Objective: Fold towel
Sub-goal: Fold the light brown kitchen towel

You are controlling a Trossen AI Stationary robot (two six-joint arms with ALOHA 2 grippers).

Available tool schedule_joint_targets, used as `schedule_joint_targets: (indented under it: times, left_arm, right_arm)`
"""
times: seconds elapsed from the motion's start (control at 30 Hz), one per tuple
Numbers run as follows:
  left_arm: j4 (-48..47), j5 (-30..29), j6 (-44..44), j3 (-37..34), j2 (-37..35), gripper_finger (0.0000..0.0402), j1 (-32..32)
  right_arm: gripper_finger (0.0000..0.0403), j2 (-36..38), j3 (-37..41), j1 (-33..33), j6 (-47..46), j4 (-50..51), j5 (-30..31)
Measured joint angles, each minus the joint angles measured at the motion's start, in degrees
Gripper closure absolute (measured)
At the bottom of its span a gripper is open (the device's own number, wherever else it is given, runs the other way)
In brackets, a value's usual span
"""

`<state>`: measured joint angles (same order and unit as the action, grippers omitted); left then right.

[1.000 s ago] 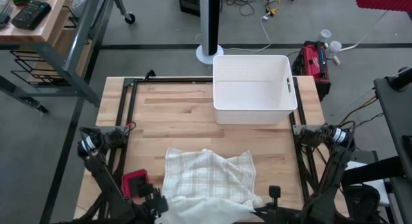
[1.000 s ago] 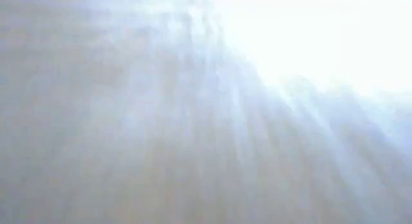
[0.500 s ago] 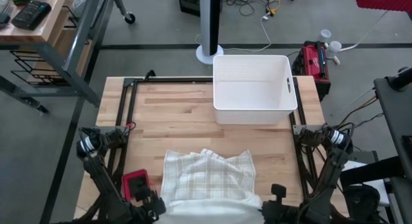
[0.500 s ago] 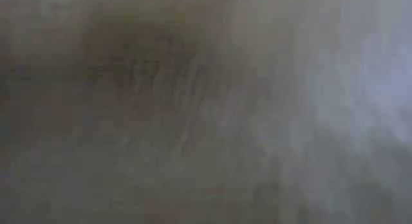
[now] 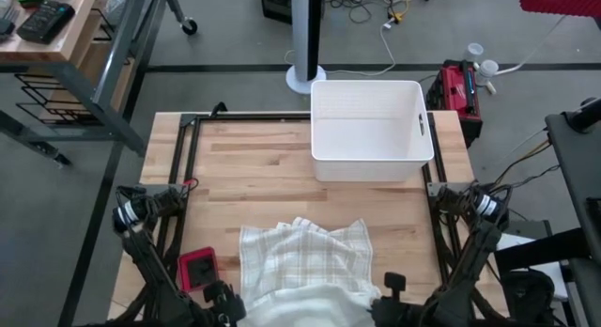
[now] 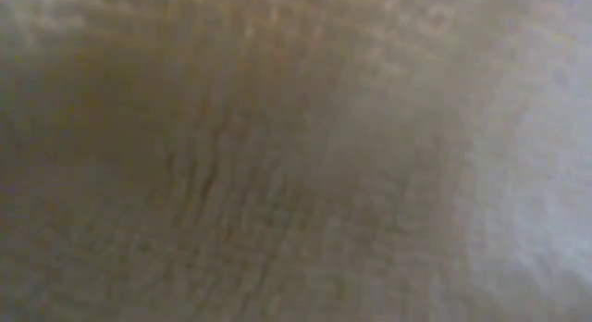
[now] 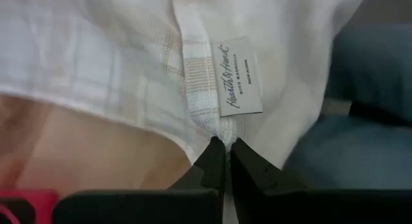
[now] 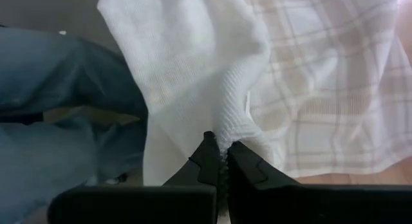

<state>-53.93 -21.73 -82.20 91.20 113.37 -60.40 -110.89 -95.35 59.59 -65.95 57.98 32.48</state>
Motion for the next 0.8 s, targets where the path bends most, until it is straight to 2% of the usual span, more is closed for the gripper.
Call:
schedule_joint_targets:
  times: [0.2,0.5,0.63,0.8]
  left_arm:
    - [0.8,2.6,-0.8,-0.1,3.7,0.0374,0.0]
    - [2.1,6.4,-0.8,-0.2,9.5,0.0261,0.0]
    - [2.8,8.5,0.1,0.1,10.4,0.0231,0.1]
    - [10.9,10.6,7.6,0.1,9.0,0.0225,-0.3]
  right_arm:
    - [0.0403,-0.4,0.0,0.0,-0.2,0.0,-0.1]
    - [0.0403,-0.4,0.0,0.1,-0.5,-0.3,0.1]
    - [0.0403,-0.4,0.0,0.1,-0.8,-0.4,-0.1]
    - [0.0403,-0.4,0.0,0.7,-7.7,4.7,-8.6]
